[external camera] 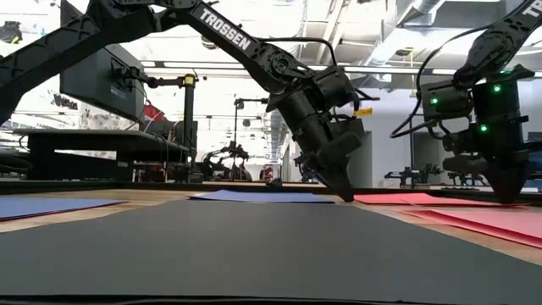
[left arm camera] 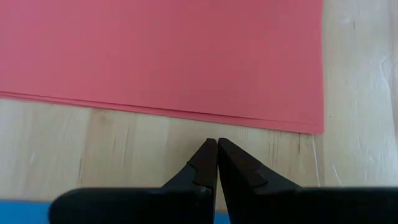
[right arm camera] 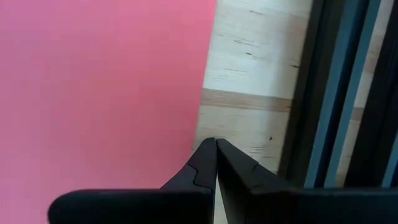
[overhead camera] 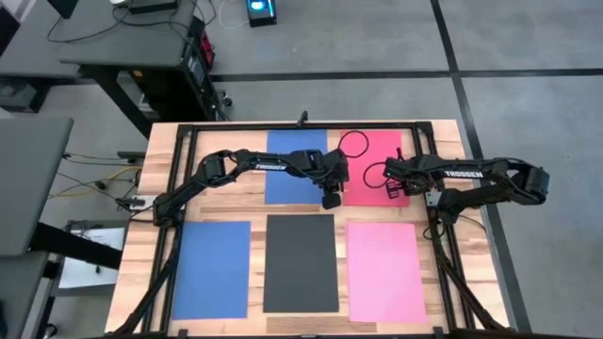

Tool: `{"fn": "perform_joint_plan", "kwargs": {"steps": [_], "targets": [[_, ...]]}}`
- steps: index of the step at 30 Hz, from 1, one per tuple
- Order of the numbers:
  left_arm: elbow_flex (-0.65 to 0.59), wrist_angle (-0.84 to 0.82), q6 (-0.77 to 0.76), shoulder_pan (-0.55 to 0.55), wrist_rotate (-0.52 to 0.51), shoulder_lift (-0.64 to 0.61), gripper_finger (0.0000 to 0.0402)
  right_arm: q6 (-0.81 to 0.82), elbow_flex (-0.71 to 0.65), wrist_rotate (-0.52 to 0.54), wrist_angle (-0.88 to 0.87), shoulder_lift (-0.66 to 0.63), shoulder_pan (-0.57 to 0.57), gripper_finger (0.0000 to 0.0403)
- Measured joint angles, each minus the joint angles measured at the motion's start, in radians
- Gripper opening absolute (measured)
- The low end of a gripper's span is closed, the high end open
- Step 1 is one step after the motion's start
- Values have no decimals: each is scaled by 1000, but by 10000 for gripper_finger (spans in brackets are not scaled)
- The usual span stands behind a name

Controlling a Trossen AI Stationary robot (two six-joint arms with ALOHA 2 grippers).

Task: Organize paper
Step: Stack the red paper on top of the red paper

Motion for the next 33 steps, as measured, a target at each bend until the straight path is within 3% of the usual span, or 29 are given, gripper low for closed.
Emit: {"fn": "perform_joint_plan", "kwargs": {"steps": [33], "targets": [[3,23,-16,-15,-1,4,0,0,-2,-28,18,2,27,0]]}}
